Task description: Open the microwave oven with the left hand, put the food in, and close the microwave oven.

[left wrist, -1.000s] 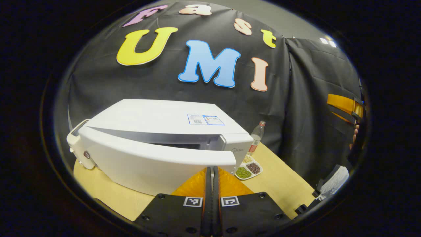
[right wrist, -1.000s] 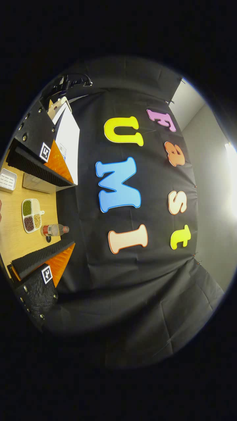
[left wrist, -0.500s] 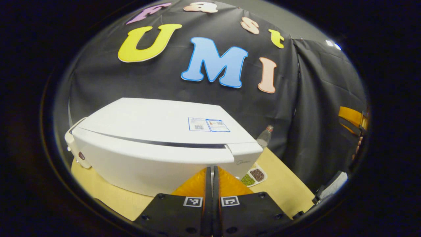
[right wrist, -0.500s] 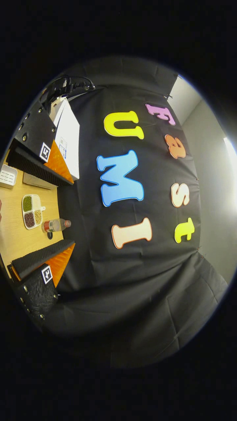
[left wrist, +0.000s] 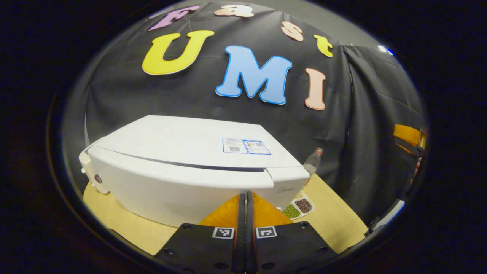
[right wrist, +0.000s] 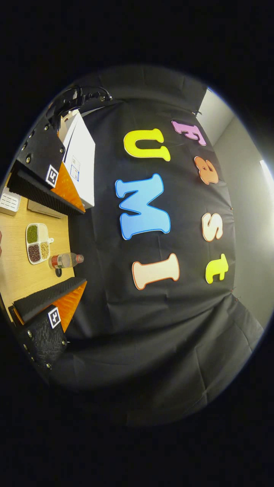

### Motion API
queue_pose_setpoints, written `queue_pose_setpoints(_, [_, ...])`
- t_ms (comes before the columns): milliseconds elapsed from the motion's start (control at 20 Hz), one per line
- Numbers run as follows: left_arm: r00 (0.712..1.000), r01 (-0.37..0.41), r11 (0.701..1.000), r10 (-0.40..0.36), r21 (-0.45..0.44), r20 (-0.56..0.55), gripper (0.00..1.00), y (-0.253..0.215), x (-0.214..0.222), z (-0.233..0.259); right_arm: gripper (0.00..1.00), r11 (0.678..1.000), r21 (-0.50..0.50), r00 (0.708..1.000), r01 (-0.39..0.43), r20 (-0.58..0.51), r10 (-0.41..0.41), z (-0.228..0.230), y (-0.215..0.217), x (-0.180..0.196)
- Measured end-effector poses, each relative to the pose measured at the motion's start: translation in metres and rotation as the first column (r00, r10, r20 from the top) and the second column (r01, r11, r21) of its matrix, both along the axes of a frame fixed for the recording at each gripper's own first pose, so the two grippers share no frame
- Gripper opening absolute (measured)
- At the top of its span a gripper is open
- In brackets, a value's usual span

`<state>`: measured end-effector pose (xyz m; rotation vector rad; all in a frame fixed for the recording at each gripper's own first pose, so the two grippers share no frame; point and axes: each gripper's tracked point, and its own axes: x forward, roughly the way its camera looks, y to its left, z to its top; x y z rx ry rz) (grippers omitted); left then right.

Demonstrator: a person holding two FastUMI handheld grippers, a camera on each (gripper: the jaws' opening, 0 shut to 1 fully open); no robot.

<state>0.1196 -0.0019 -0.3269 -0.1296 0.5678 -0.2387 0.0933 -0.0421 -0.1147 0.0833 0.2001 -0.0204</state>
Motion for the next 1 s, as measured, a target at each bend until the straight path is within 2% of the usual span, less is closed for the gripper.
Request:
queue_pose_setpoints(50, [1.000,-0.004,1.000,0.004,0.006,0.008,0.06,0.000,0.002,0.000,0.98,1.000,0.000,1.000,-0.010,0.003,0.010,0.001,0.003,0.002])
queue_pose_setpoints(350, [1.000,-0.024,1.000,0.024,0.015,0.008,0.08,0.000,0.002,0.001,0.98,0.998,-0.009,0.998,-0.062,0.007,0.062,0.004,0.014,0.000])
queue_pose_setpoints(450, [1.000,-0.027,1.000,0.027,0.014,0.008,0.06,0.000,0.002,0.000,0.98,0.998,-0.003,0.998,-0.066,0.002,0.066,0.002,0.014,-0.002])
queue_pose_setpoints(700, [0.996,-0.081,0.997,0.080,0.008,0.044,0.09,0.004,0.014,0.002,0.98,0.997,-0.014,0.997,-0.080,-0.019,0.079,-0.004,0.021,-0.017])
queue_pose_setpoints(750, [0.997,-0.071,0.997,0.071,-0.015,-0.004,0.06,0.000,0.009,-0.003,0.98,0.996,-0.020,0.996,-0.085,-0.026,0.084,-0.006,0.025,-0.021])
queue_pose_setpoints(800, [0.997,-0.074,0.997,0.074,-0.009,0.007,0.10,-0.002,0.011,-0.006,0.98,0.996,-0.023,0.996,-0.088,-0.027,0.087,-0.005,0.029,-0.025])
queue_pose_setpoints(900, [0.997,-0.066,0.998,0.066,0.009,0.031,0.06,0.005,0.009,0.005,0.98,0.996,-0.024,0.996,-0.088,-0.024,0.087,0.002,0.039,-0.030])
queue_pose_setpoints(1000, [0.994,-0.066,0.998,0.066,-0.006,0.082,0.07,0.013,0.005,0.037,0.98,0.996,-0.029,0.996,-0.088,-0.010,0.088,0.010,0.051,-0.037])
